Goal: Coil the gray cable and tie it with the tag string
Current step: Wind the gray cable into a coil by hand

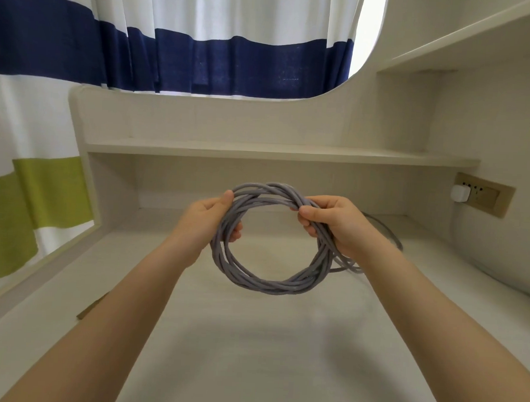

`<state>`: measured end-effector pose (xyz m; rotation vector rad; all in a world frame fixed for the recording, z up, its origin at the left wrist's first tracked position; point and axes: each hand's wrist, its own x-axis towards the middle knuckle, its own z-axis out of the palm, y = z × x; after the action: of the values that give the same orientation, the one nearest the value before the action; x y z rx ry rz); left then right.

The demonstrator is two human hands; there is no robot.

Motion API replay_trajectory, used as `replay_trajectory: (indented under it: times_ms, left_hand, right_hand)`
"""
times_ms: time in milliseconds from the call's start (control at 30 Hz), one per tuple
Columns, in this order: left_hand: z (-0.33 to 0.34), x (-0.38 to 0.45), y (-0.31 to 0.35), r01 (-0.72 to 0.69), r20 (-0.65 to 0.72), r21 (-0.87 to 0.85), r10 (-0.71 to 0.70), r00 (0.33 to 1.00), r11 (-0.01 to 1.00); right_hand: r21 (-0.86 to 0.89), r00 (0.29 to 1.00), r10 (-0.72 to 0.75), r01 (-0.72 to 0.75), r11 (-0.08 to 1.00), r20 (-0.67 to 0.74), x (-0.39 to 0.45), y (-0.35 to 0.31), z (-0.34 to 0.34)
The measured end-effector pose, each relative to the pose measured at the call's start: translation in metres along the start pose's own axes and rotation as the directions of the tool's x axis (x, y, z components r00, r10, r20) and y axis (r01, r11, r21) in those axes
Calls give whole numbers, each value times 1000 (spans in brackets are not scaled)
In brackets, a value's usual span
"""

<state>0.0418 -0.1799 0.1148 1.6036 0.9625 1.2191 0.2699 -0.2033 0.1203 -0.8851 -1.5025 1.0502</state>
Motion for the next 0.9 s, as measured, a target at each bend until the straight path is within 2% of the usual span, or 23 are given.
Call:
replay_trajectory:
  times_ms: [133, 200, 267, 333, 400, 433, 500, 633, 733, 900]
  left_hand:
    - [-12, 0, 0, 24, 125, 66, -32, 992, 998]
    - [-14, 1, 6, -13, 179, 226, -29, 984, 974]
    - [-11, 3, 15, -115, 208, 406, 31, 978, 907]
    - [-2, 3, 28, -236, 259, 503, 115, 959, 831]
    - [9, 2, 41, -377, 362, 602, 180, 914, 704]
    - [15, 1, 46, -427, 417, 632, 181, 891, 646]
    - [23, -1, 53, -463, 481, 648, 147, 865, 604]
    - [31, 0, 50, -396, 491, 663, 30, 871, 635]
    - [33, 1, 45, -342, 457, 648, 12, 889, 681]
    - [32, 3, 40, -206, 352, 552, -2, 936, 808]
  right_hand:
    - [-82, 998, 27, -23, 996, 59, -4, -13, 2]
    - [-154, 995, 50, -36, 987, 87, -5, -19, 5]
    - [-224, 992, 73, -47, 973, 107, -5, -22, 12]
    - [-270, 985, 99, -59, 961, 138, -4, -22, 20]
    - [-310, 975, 131, -71, 948, 177, -4, -23, 29]
    - [-324, 972, 138, -71, 943, 189, -4, -24, 33]
    - [-348, 972, 139, -66, 935, 192, -3, -27, 38]
    - [-447, 974, 147, -56, 893, 171, -5, -35, 39]
    - [-502, 981, 135, -49, 864, 137, -8, -38, 40]
    - [-457, 999, 39, -34, 889, 3, -8, -35, 42]
